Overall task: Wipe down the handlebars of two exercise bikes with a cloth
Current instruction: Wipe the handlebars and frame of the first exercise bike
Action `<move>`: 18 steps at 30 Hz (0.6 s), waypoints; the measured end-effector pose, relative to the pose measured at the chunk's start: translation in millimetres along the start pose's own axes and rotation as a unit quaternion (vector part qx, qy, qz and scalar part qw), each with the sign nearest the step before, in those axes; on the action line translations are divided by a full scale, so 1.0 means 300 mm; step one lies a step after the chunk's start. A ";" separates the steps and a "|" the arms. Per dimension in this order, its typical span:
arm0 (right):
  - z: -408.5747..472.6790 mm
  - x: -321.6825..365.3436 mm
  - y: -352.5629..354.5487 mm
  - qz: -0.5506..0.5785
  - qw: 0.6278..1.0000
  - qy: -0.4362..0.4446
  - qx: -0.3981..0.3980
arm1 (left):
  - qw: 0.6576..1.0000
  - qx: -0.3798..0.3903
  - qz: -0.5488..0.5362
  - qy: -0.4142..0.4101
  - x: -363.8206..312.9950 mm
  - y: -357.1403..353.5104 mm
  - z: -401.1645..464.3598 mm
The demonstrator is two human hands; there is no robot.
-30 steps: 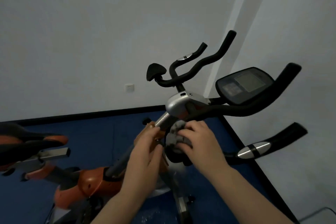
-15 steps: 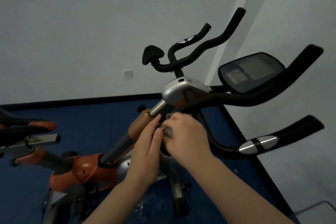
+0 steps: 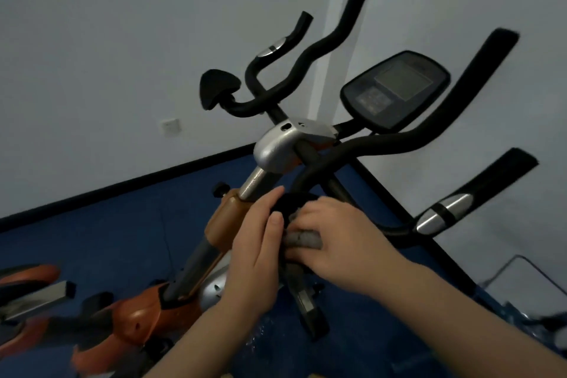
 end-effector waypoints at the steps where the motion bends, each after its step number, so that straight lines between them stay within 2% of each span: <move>1: -0.019 -0.009 0.016 0.001 1.000 -0.006 0.023 | 1.000 0.012 0.017 -0.015 -0.001 -0.001 0.013; 3: -0.056 -0.033 0.068 0.035 0.998 -0.042 -0.005 | 0.997 0.038 0.051 -0.046 -0.012 -0.009 0.046; 5: -0.083 -0.078 0.135 0.105 0.978 -0.101 -0.148 | 0.996 0.062 0.045 -0.046 -0.015 -0.027 0.088; 6: -0.091 -0.108 0.157 0.115 0.959 -0.134 -0.221 | 0.995 0.072 0.047 -0.045 -0.011 -0.039 0.111; 7: -0.094 -0.137 0.166 0.100 0.944 -0.170 -0.262 | 0.993 0.081 0.072 -0.052 -0.007 -0.052 0.136; 8: -0.093 -0.161 0.156 0.064 0.941 -0.206 -0.259 | 0.987 0.091 0.120 -0.064 -0.004 -0.066 0.160; 10: -0.102 -0.182 0.098 -0.008 0.954 -0.236 -0.186 | 0.962 0.100 0.234 -0.096 0.003 -0.094 0.198; 12: -0.128 -0.184 0.053 -0.019 0.954 -0.246 -0.172 | 0.936 0.096 0.318 -0.116 0.008 -0.115 0.213; 15: -0.094 -0.185 0.053 0.001 0.942 -0.263 -0.208 | 0.918 0.088 0.358 -0.149 0.022 -0.130 0.205; 18: 0.052 -0.181 0.071 0.036 0.946 -0.273 -0.174 | 0.911 0.077 0.368 -0.170 0.031 -0.128 0.201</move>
Point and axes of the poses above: each hand's wrist, its own z-axis towards the middle knuckle, its own y-axis out of the back of the hand, x = y × z, the point moved 3 cm from there along z, towards the middle knuckle, and after that the axes turned 13 degrees about -y, right-handed, at the moved point
